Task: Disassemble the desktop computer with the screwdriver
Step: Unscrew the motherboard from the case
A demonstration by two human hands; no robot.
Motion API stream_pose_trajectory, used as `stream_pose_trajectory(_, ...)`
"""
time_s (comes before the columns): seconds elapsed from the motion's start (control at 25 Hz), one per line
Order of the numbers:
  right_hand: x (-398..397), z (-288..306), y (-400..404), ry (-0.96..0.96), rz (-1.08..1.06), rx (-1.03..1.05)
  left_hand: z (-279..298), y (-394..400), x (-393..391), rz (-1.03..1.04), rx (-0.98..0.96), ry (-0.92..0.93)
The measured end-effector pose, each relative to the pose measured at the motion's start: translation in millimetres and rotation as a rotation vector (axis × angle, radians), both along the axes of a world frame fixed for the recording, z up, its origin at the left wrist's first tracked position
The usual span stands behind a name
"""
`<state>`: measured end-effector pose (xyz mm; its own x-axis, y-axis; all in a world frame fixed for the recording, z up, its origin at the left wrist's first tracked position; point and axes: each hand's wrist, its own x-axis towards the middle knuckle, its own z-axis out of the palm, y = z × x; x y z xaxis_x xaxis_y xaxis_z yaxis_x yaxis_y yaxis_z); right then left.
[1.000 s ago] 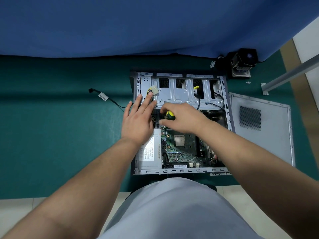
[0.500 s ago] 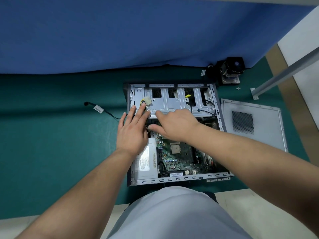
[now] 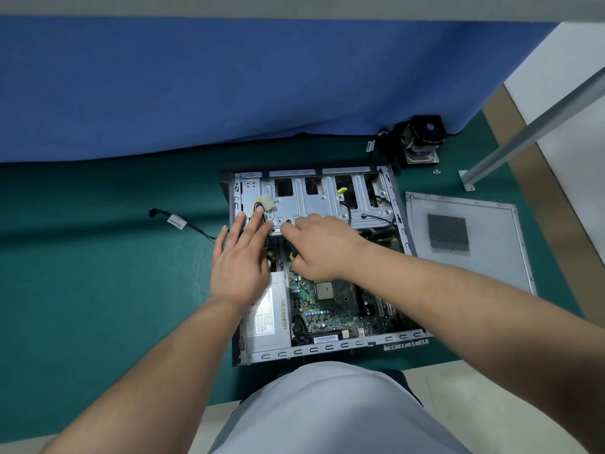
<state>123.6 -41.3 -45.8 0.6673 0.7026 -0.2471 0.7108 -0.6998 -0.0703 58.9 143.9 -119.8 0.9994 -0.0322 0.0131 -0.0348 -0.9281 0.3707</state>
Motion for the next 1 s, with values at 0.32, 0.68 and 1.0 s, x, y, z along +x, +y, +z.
stream_pose_trajectory(0.32,3.2,3.3,-3.6,0.1,0.013,0.039,-2.7,0.5,0.0,0.002,0.003,-0.007)
stream_pose_trajectory(0.68,2.2,4.7,-1.7,0.198,-0.102,0.07,0.0,0.5,0.4,0.001,-0.002,0.007)
stream_pose_trajectory(1.0,-3.1,8.5,3.5,0.234,-0.129,0.075,-2.5,1.4,0.4,0.003,-0.016,-0.002)
